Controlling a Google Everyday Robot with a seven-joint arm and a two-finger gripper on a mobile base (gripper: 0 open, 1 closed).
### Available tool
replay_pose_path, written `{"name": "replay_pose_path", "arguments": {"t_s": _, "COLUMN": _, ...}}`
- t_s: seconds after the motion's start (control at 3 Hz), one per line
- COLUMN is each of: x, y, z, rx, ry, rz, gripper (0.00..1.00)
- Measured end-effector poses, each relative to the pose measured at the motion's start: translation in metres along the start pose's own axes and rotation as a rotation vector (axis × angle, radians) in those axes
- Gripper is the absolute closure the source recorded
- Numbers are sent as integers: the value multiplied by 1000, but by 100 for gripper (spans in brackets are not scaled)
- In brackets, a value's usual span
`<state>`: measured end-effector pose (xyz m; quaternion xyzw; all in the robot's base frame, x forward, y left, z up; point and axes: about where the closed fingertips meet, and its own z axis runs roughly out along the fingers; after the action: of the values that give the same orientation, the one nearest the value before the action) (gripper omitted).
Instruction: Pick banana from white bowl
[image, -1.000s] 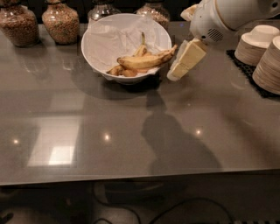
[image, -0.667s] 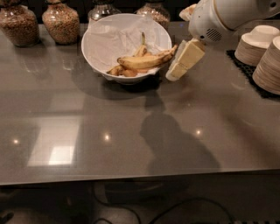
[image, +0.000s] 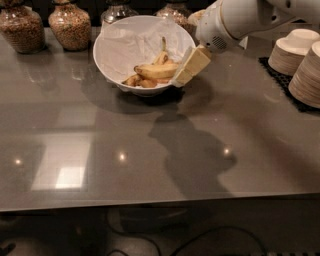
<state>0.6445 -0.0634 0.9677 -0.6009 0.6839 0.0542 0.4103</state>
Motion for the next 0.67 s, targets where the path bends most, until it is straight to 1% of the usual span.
{"name": "replay_pose_path", "arguments": {"t_s": 0.33, "x": -8, "y": -11, "z": 32, "rx": -24, "ry": -48, "rz": 7, "gripper": 11}}
{"name": "replay_pose_path", "arguments": {"t_s": 0.67, "x": -13, "y": -15, "z": 53, "rx": -50, "ry": -74, "rz": 15, "gripper": 27}}
